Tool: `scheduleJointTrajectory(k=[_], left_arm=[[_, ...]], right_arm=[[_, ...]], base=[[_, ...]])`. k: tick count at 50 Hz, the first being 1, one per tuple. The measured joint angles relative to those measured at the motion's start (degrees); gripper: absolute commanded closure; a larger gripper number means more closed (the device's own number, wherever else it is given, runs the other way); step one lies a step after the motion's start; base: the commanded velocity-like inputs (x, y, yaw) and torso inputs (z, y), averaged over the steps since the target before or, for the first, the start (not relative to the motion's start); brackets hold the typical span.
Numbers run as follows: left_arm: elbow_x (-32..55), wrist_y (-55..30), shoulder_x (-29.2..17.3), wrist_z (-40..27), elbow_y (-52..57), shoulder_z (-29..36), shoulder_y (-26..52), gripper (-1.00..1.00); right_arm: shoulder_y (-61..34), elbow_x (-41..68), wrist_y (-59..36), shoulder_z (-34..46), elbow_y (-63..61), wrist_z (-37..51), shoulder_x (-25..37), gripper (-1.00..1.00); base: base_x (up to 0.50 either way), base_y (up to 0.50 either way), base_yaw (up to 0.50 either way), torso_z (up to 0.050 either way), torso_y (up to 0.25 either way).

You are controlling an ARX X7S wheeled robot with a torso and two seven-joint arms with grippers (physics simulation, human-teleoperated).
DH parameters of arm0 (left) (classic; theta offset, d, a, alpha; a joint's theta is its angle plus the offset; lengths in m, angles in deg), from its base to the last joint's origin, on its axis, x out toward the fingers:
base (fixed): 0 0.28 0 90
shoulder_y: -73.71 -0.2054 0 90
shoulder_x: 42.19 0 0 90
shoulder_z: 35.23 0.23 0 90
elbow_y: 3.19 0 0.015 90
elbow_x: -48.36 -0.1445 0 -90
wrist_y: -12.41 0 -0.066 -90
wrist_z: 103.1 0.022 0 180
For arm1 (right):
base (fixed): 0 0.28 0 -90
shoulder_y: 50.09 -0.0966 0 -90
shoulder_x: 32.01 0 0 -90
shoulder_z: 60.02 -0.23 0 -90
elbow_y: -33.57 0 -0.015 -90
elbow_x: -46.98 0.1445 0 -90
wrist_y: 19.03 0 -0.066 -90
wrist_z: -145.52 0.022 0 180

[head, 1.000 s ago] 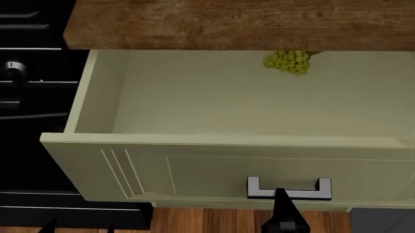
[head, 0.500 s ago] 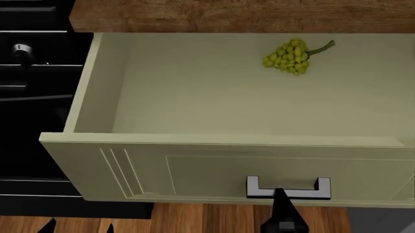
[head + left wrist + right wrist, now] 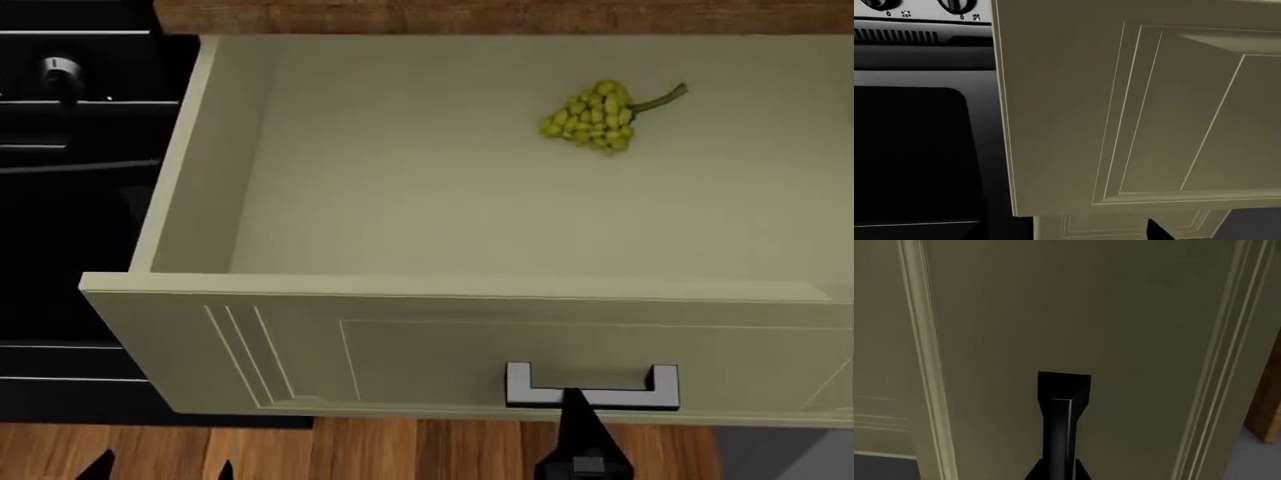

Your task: Open the right drawer.

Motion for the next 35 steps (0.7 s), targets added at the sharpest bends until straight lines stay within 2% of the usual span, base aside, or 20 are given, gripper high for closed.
scheduleJointTrajectory(k=[35], left_arm=[[0.2,0.1,-0.2,-0.3,0.0,0.4,0.2,-1.00]], right_arm=[[0.0,-0.1,0.0,0.1,-0.2,-0.2,-0.1,1.00]], base=[[-0.13,0.00,0.00,0.001,0.002]])
